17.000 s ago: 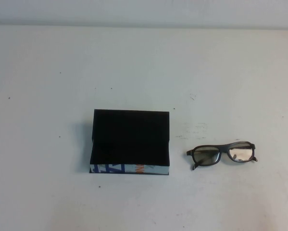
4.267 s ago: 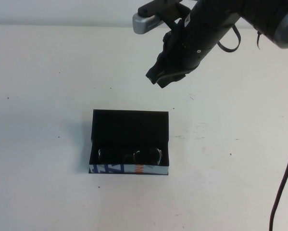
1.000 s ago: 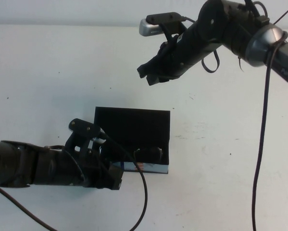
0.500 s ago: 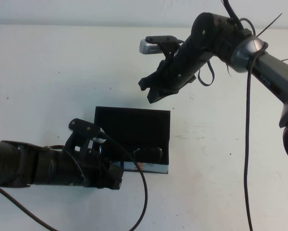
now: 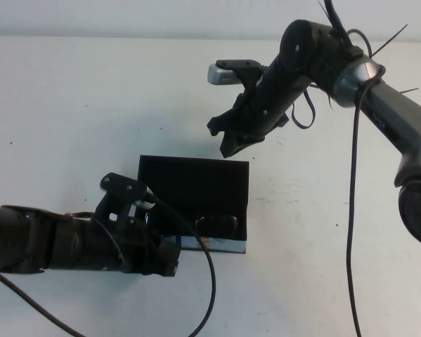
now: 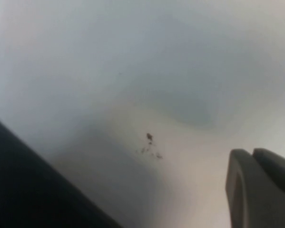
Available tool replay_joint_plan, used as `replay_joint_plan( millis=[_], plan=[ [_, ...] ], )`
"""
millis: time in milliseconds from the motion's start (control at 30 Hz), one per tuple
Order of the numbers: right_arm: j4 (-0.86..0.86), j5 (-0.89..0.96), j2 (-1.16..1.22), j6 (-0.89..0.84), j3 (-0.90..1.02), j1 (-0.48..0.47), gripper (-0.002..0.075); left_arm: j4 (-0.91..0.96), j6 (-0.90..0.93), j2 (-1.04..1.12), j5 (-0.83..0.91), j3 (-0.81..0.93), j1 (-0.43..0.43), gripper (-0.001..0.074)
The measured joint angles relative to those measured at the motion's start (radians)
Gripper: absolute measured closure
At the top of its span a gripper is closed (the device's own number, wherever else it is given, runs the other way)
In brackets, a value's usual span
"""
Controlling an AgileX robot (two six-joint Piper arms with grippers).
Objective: Return glasses to glasses case
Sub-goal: Close the glasses case
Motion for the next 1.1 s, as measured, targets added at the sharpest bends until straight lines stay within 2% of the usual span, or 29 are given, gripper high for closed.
replay_joint_plan(
  millis=[400,700,1100],
  plan=[
    [0.105,0.002,0.009,0.002,-0.002,-0.01,0.0734,0.0,0.005,0.0,-0.002,0.0,0.0,0.0739],
    [0.111,0.002,0.009,0.006,-0.002,-0.01,0.0734,0.0,0.005,0.0,-0.002,0.0,0.0,0.0739],
    [0.121,0.002,-0.036,0.006,0.092,-0.01,0.0734,0.0,0.005,0.0,-0.006,-0.002,0.0,0.0739]
  ],
)
